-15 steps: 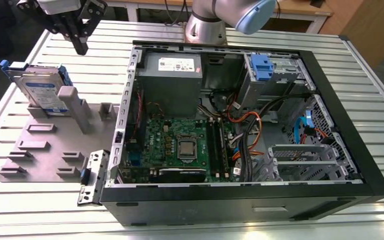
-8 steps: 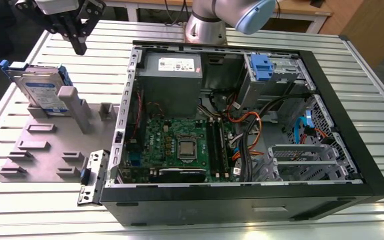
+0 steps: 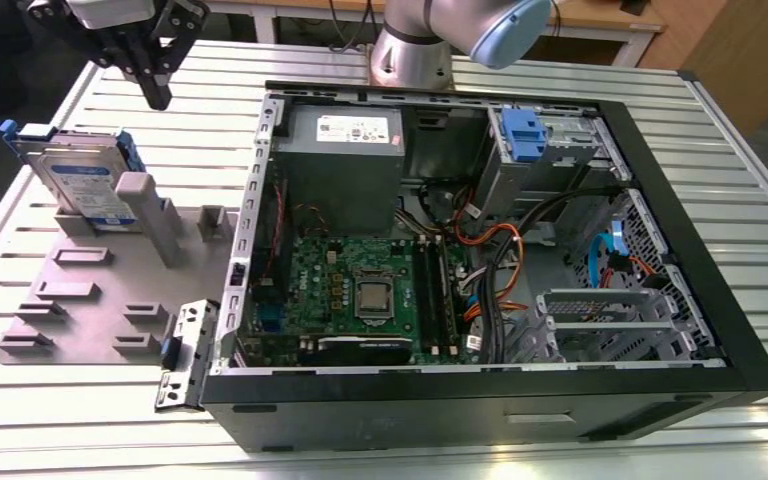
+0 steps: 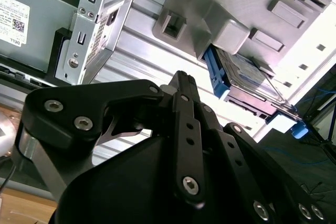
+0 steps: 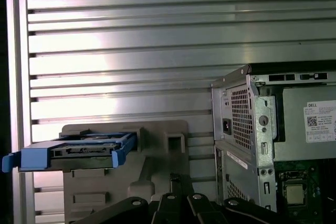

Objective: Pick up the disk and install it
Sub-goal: 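Reach for the disk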

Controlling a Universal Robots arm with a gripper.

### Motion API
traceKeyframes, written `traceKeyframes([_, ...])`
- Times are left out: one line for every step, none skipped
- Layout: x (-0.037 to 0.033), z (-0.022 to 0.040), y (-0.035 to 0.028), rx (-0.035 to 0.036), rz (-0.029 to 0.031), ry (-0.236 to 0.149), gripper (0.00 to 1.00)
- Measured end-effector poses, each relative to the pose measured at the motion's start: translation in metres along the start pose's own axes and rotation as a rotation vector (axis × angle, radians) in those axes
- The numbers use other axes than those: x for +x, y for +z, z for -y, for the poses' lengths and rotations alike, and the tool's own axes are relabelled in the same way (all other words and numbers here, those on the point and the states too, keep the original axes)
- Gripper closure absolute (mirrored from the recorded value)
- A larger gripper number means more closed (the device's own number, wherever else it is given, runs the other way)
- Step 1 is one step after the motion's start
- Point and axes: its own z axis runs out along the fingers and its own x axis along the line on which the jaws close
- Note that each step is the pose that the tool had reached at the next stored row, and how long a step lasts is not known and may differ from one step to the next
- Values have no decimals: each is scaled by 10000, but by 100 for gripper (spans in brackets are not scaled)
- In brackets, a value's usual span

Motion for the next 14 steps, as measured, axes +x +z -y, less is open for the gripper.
traceKeyframes([13, 1, 0, 0, 0, 0, 89])
traceKeyframes([26, 2, 1, 0, 0, 0, 89])
traceKeyframes([41, 3, 1, 0, -1, -1, 89])
traceKeyframes([59, 5, 1, 0, 0, -1, 89])
traceKeyframes([84, 6, 1, 0, -1, 0, 89])
traceKeyframes([114, 9, 2, 0, 2, 0, 89])
traceKeyframes([146, 11, 3, -1, 2, 1, 89])
traceKeyframes([182, 14, 3, -2, 5, 0, 89])
traceKeyframes([218, 17, 3, -1, 6, 0, 89])
traceKeyframes([258, 20, 3, -1, 8, -1, 89])
traceKeyframes([300, 23, 3, 0, 11, -1, 89])
traceKeyframes([342, 27, 4, -1, 15, -2, 89])
traceKeyframes([387, 30, 6, -2, 19, 0, 89])
traceKeyframes([427, 33, 7, -2, 21, 0, 89])
